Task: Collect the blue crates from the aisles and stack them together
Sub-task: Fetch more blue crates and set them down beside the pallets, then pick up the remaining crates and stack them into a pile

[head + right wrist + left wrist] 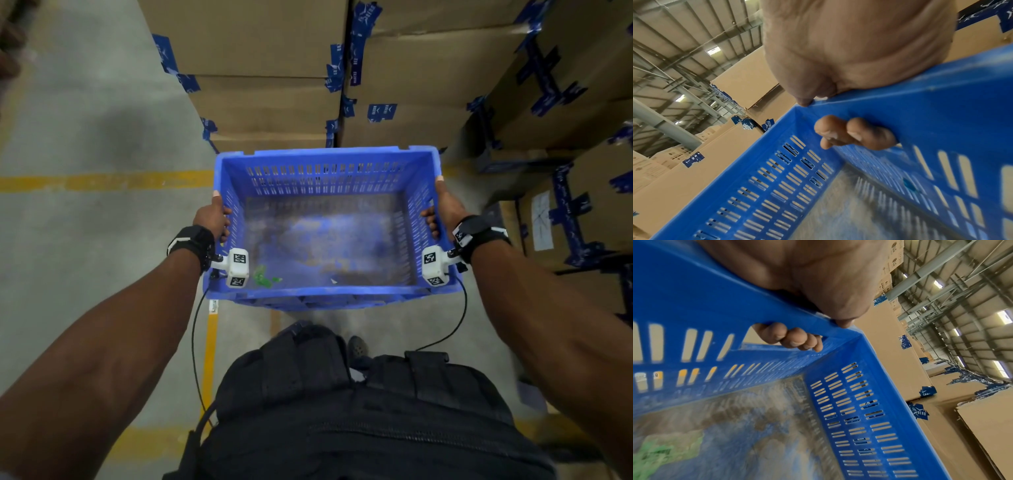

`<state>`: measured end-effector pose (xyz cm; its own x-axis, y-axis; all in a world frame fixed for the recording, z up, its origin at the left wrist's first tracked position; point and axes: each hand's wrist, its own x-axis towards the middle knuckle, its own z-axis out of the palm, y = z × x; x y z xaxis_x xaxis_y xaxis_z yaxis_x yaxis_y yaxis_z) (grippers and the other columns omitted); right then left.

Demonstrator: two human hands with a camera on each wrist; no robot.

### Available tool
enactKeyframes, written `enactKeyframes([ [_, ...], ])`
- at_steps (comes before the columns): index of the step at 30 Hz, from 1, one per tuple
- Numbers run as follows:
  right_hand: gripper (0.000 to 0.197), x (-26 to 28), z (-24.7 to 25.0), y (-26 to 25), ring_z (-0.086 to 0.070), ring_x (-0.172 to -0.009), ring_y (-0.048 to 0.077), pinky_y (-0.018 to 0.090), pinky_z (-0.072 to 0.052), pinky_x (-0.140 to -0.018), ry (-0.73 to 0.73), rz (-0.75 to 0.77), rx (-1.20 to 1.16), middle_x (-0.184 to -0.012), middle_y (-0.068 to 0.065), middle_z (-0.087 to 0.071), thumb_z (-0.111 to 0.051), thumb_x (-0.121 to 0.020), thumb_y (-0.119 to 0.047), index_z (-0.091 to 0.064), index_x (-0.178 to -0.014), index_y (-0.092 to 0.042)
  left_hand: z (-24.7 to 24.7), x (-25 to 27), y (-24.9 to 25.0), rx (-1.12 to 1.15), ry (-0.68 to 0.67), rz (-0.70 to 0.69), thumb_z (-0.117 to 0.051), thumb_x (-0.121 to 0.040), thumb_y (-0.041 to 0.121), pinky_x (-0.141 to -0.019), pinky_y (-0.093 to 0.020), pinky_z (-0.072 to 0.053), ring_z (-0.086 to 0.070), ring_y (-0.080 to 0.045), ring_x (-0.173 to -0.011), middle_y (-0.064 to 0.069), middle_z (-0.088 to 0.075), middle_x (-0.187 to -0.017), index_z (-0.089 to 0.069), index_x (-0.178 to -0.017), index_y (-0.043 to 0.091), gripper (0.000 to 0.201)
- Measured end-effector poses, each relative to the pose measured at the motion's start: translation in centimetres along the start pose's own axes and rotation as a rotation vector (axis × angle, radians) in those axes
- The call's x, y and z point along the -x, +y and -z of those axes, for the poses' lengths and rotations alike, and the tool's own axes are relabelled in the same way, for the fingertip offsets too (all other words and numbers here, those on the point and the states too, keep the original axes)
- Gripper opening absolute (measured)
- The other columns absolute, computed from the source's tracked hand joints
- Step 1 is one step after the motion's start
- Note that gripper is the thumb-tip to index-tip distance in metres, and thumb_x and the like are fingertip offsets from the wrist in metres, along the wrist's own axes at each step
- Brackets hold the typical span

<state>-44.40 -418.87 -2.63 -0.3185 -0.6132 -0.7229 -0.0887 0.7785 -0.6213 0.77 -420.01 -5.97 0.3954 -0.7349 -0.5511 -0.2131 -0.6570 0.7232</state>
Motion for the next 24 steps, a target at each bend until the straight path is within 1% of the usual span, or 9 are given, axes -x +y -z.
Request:
enactKeyframes([
  [5, 0.081, -0.5, 0.2, -0.1, -0.034, -0.047, 0.021, 0.030, -0.031, -0.048, 0.002, -0.004, 0.000, -0.060, 0.007, -0.037, -0.028, -0.088, -0.083, -0.051, -0.078, -0.006, 0.0, -0.2, 0.1, -0.022, 0.006, -0.023, -0.027, -0.104, 0.057, -0.049, -0.029, -0.034, -0.039, -0.021, -0.050, -0.006, -0.048, -0.068, -0.058, -0.101, 0.005, 0.061],
  [7, 0.075, -0.8, 0.6, -0.1, -0.045, -0.050, 0.024, 0.031, -0.040, -0.048, 0.013, 0.017, -0.016, -0.068, 0.011, -0.048, -0.037, -0.091, -0.077, -0.054, -0.088, -0.005, 0.4, -0.3, 0.5, -0.076, 0.005, -0.053, -0.028, -0.104, 0.056, -0.052, -0.031, -0.040, -0.047, -0.024, -0.052, -0.010, -0.057, -0.073, -0.060, -0.103, 0.003, 0.062],
  [8, 0.073, -1.1, 1.0, -0.1, -0.054, -0.056, 0.027, 0.035, -0.049, -0.052, 0.039, 0.046, -0.007, -0.077, 0.015, -0.058, -0.041, -0.090, -0.075, -0.058, -0.095, -0.004, 0.7, -0.4, 0.6, -0.132, 0.009, -0.077, -0.029, -0.104, 0.055, -0.057, -0.033, -0.043, -0.053, -0.028, -0.056, -0.014, -0.064, -0.080, -0.061, -0.102, 0.001, 0.063],
  [10, 0.087, -1.8, 1.9, -0.1, -0.066, -0.082, 0.035, 0.048, -0.059, -0.077, 0.126, 0.096, 0.088, -0.105, 0.022, -0.068, -0.040, -0.078, -0.082, -0.064, -0.109, -0.005, 1.4, -0.5, 1.3, -0.301, 0.065, -0.136, -0.034, -0.103, 0.054, -0.072, -0.037, -0.046, -0.064, -0.037, -0.078, -0.023, -0.069, -0.100, -0.064, -0.099, -0.001, 0.062],
  [12, 0.097, -0.8, 2.4, -1.2, -0.063, -0.100, 0.038, 0.047, -0.051, -0.094, 0.194, 0.164, 0.236, -0.115, 0.024, -0.065, -0.031, -0.065, -0.088, -0.066, -0.108, -0.007, 2.0, -0.5, 1.8, -0.399, 0.173, -0.199, -0.042, -0.100, 0.055, -0.088, -0.040, -0.044, -0.061, -0.042, -0.106, -0.025, -0.065, -0.119, -0.062, -0.113, -0.001, 0.061],
  [14, 0.079, 2.2, 2.2, -2.8, -0.059, -0.110, 0.038, 0.042, -0.044, -0.097, 0.247, 0.241, 0.322, -0.124, 0.024, -0.060, -0.037, -0.086, -0.075, -0.062, -0.117, -0.007, 2.3, 0.2, 2.2, -0.385, 0.218, -0.336, -0.049, -0.100, 0.050, -0.099, -0.041, -0.040, -0.055, -0.039, -0.121, -0.023, -0.059, -0.131, -0.055, -0.130, 0.003, 0.056],
  [17, 0.064, 4.0, 2.2, -3.9, -0.044, -0.135, 0.039, 0.040, -0.035, -0.108, 0.324, 0.407, 0.371, -0.149, 0.023, -0.046, -0.046, -0.102, -0.050, -0.043, -0.145, -0.002, 2.5, 2.0, 3.2, -0.404, 0.259, -0.629, -0.054, -0.100, 0.041, -0.107, -0.043, -0.036, -0.048, -0.037, -0.127, -0.021, -0.053, -0.136, -0.052, -0.136, 0.007, 0.049],
  [21, 0.073, 5.7, 0.9, -4.7, -0.031, -0.148, 0.027, 0.035, -0.023, -0.120, 0.349, 0.629, 0.387, -0.160, 0.015, -0.034, -0.051, -0.100, -0.050, -0.032, -0.154, -0.005, 2.4, 4.9, 4.6, -0.409, 0.326, -0.880, -0.051, -0.098, 0.044, -0.108, -0.041, -0.036, -0.046, -0.035, -0.128, -0.017, -0.053, -0.138, -0.052, -0.138, 0.010, 0.053],
  [24, 0.074, 7.0, -1.2, -5.5, -0.027, -0.150, 0.023, 0.039, -0.019, -0.124, 0.359, 0.754, 0.356, -0.162, 0.010, -0.032, -0.051, -0.099, -0.052, -0.031, -0.156, -0.010, 2.0, 6.3, 5.1, -0.432, 0.333, -0.943, -0.044, -0.096, 0.052, -0.110, -0.040, -0.037, -0.047, -0.033, -0.131, -0.014, -0.054, -0.139, -0.051, -0.139, 0.012, 0.059],
])
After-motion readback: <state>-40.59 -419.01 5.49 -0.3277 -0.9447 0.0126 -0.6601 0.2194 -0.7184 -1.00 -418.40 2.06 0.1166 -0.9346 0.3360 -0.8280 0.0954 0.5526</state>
